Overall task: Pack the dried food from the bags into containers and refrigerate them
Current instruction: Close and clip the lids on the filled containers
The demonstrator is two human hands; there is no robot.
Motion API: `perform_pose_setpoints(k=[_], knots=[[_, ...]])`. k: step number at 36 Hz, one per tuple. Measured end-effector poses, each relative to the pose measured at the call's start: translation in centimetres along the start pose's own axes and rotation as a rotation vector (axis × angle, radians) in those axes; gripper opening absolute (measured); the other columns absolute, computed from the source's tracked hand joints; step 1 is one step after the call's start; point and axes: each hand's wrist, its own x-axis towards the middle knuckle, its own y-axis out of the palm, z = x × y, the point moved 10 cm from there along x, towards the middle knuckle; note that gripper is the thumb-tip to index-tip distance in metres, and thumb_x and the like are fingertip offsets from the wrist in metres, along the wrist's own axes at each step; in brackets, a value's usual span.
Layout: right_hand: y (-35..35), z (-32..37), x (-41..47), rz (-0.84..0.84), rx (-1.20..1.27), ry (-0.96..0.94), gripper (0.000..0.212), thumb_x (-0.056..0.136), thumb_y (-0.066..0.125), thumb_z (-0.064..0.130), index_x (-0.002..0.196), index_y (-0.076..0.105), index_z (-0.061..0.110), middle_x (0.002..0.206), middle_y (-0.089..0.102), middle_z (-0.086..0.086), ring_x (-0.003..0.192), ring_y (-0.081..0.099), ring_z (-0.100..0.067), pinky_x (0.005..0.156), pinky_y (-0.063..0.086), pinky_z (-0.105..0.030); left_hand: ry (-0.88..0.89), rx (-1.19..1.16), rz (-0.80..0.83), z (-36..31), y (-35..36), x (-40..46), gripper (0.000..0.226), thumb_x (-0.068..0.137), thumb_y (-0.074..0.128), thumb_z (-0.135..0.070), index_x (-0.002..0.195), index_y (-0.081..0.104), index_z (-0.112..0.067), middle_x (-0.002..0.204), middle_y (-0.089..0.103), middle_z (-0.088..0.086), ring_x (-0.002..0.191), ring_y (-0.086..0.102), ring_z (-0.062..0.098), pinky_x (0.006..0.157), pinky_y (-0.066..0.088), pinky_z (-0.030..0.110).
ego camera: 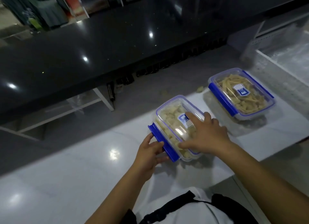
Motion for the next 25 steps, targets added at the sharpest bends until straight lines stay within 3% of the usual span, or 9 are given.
perform_pose_setpoints(k=[4,7,10,14,18,21,25], knots=[[-0.5,-2.1,-2.1,-0.040,0.196,-0.011,0.121,0.051,0.063,0.088,0.146,-0.003,0.055,0.163,0.007,-0.002,0.146,0.021,-0.035,0.111,0.034,-0.056,-0.025,0.131,0.015,-1.2,-0.7,0.3,0.025,0.098,0.063,-0.019,0.121,0.067,-0.028,0.106,0.076,0.013,0.096,0.075,0.028,0.074,0.063,0.041],[-2.6,-5.1,-3.3,-0.168,0.307,0.019,0.118,0.049,0.061,0.089,0.146,0.000,0.059,0.164,0.002,0.004,0.149,0.015,-0.032,0.112,0.033,-0.058,0.095,0.286,-0.144,-4.6,-2.6,1.3,0.021,0.097,0.064,-0.024,0.118,0.069,-0.026,0.107,0.074,0.011,0.095,0.073,0.024,0.079,0.062,0.039],[-5.2,-8.7,-4.0,-0.310,0.238,0.126,0.119,0.045,0.059,0.092,0.146,0.003,0.060,0.163,0.006,0.002,0.146,0.019,-0.033,0.110,0.032,-0.056,0.254,0.489,-0.286,-9.4,-3.0,2.9,0.035,0.096,0.065,-0.024,0.131,0.060,-0.023,0.120,0.066,0.004,0.106,0.066,0.021,0.091,0.056,0.039],[-7.5,-13.0,-2.6,-0.356,0.143,0.273,0.120,0.052,0.068,0.086,0.149,0.005,0.056,0.163,0.004,-0.006,0.144,0.018,-0.035,0.109,0.027,-0.055,0.329,0.794,-0.199,-14.1,1.2,7.2,0.036,0.095,0.065,-0.023,0.131,0.061,-0.022,0.126,0.061,0.002,0.110,0.061,0.019,0.086,0.050,0.030],[-8.7,-15.8,0.0,-0.355,0.116,0.370,0.116,0.055,0.071,0.082,0.151,0.012,0.052,0.162,0.006,-0.011,0.142,0.019,-0.036,0.107,0.027,-0.055,0.322,1.040,-0.143,-16.3,5.6,11.8,0.045,0.090,0.067,-0.026,0.133,0.059,-0.016,0.128,0.062,0.007,0.108,0.064,0.025,0.093,0.056,0.041],[-9.1,-16.8,1.5,-0.346,0.090,0.411,0.115,0.053,0.070,0.082,0.149,0.015,0.050,0.159,0.010,-0.013,0.139,0.023,-0.038,0.106,0.027,-0.055,0.309,1.224,-0.122,-16.7,7.8,14.9,0.050,0.088,0.069,-0.029,0.133,0.055,-0.014,0.120,0.064,0.012,0.098,0.067,0.026,0.084,0.057,0.037],[-8.9,-17.6,2.5,-0.342,0.021,0.425,0.115,0.049,0.059,0.089,0.146,0.011,0.052,0.157,0.011,-0.012,0.137,0.024,-0.038,0.103,0.030,-0.054,0.203,1.421,-0.185,-16.4,8.5,18.2,0.066,0.087,0.068,-0.038,0.146,0.045,-0.021,0.141,0.050,0.013,0.125,0.053,0.033,0.100,0.051,0.039]])
